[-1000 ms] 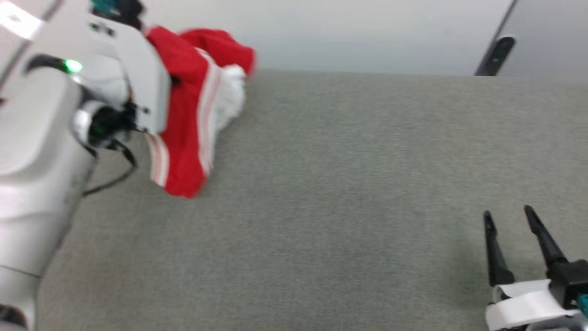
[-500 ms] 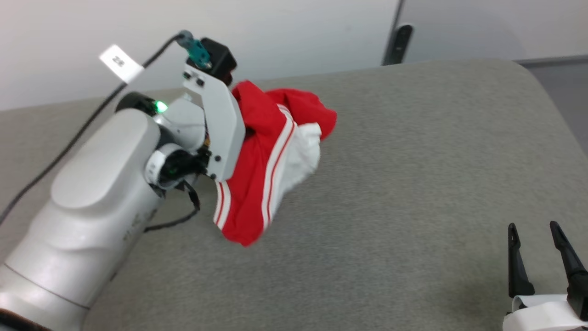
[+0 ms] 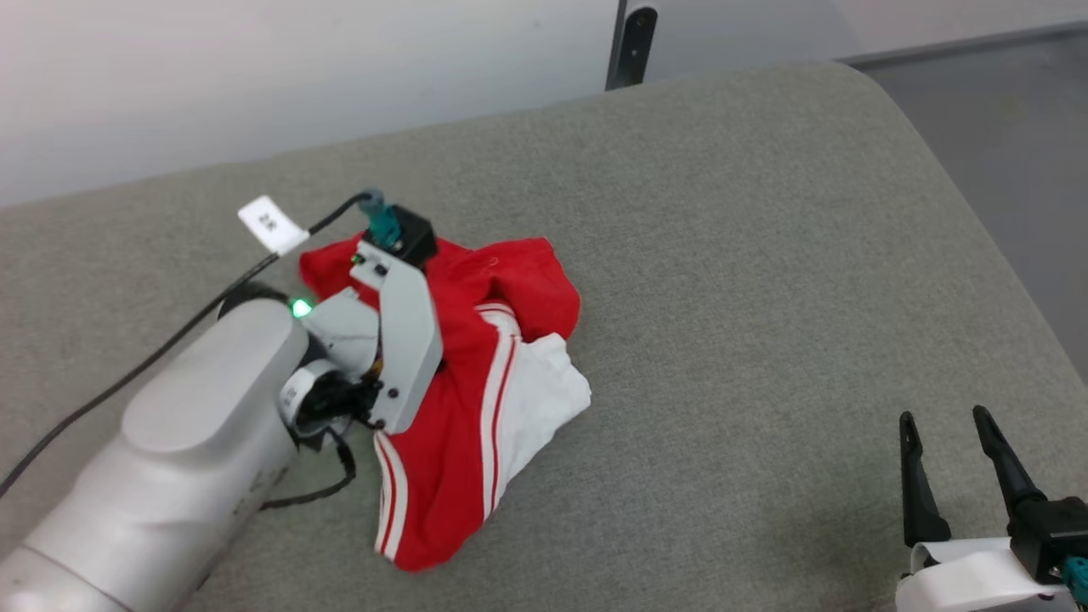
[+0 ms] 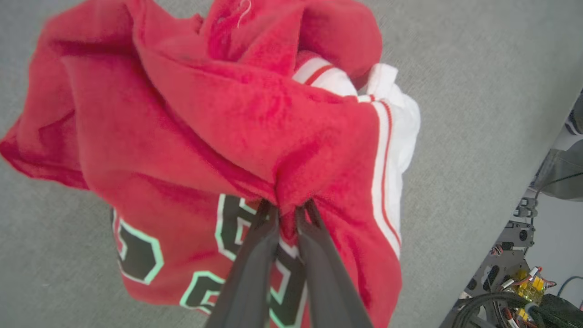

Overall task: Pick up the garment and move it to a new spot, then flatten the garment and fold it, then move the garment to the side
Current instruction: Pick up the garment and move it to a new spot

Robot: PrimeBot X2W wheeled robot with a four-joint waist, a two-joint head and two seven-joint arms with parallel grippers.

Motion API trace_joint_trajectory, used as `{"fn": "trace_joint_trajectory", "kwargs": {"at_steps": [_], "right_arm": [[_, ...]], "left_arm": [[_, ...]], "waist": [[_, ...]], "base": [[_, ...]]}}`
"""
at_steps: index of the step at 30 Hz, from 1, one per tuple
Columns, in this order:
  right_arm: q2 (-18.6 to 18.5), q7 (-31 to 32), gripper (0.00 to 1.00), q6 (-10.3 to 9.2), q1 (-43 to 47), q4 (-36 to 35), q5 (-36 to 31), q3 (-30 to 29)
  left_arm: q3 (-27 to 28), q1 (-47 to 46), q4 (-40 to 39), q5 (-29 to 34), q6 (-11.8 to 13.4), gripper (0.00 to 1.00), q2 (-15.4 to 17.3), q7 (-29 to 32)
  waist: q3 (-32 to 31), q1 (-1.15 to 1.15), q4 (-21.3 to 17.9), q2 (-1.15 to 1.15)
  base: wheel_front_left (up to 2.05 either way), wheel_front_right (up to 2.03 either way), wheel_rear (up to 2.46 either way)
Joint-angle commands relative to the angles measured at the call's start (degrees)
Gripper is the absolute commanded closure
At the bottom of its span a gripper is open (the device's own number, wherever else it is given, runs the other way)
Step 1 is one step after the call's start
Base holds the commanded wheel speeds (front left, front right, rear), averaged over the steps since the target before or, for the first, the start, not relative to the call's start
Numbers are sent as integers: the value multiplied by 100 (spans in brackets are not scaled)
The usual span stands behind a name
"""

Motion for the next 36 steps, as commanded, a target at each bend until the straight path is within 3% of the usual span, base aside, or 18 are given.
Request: {"fn": "trace_joint_trajectory", "kwargs": {"at_steps": [1, 4, 6, 8, 9, 10, 11, 25, 30, 36], "right_arm": [[19, -41, 0, -4, -93, 16, 36, 30], [25, -40, 0, -4, -115, 83, 64, 80], [26, -43, 0, -4, -172, 132, 95, 141], [25, -46, 0, -4, -229, 193, 127, 191], [26, -48, 0, -4, -241, 221, 152, 216], [27, -48, 0, -4, -251, 248, 154, 235], [26, -50, 0, -4, -262, 268, 150, 240], [24, -48, 0, -4, -118, 282, -34, 201], [-36, -45, 0, -4, -35, 250, -28, 294], [-74, -45, 0, -4, 85, 225, -13, 488]], "left_arm": [[-27, 74, 44, -8, -8, 100, 22, -33], [-101, 161, 302, -63, -34, 95, 6, -93], [-173, 161, 441, -77, -50, 84, -26, -170], [-242, 168, 576, -104, -47, 59, -52, -231], [-284, 146, 632, -92, -51, 42, -56, -259], [-331, 121, 660, -97, -53, 15, -67, -273], [-379, 89, 664, -125, -54, 0, -79, -292], [-572, -238, 466, -445, -53, 0, 110, -821], [-543, -52, 238, -447, -53, 0, 164, -1531], [-433, 322, -94, -270, -46, 0, 301, -2948]], "waist": [[106, 0, -96, 0], [165, 0, -121, 0], [190, 0, -132, 0], [200, 0, -124, 0], [196, 0, -114, 0], [183, 0, -99, 0], [167, 0, -76, 0], [-380, 0, 557, 0], [-630, 0, 840, 0], [-869, 0, 1147, 0]], "base": [[0, 0, 0], [0, 0, 0], [0, 0, 0], [0, 0, 0], [0, 0, 0], [0, 0, 0], [0, 0, 0], [0, 0, 0], [0, 0, 0], [0, 0, 0]]}}
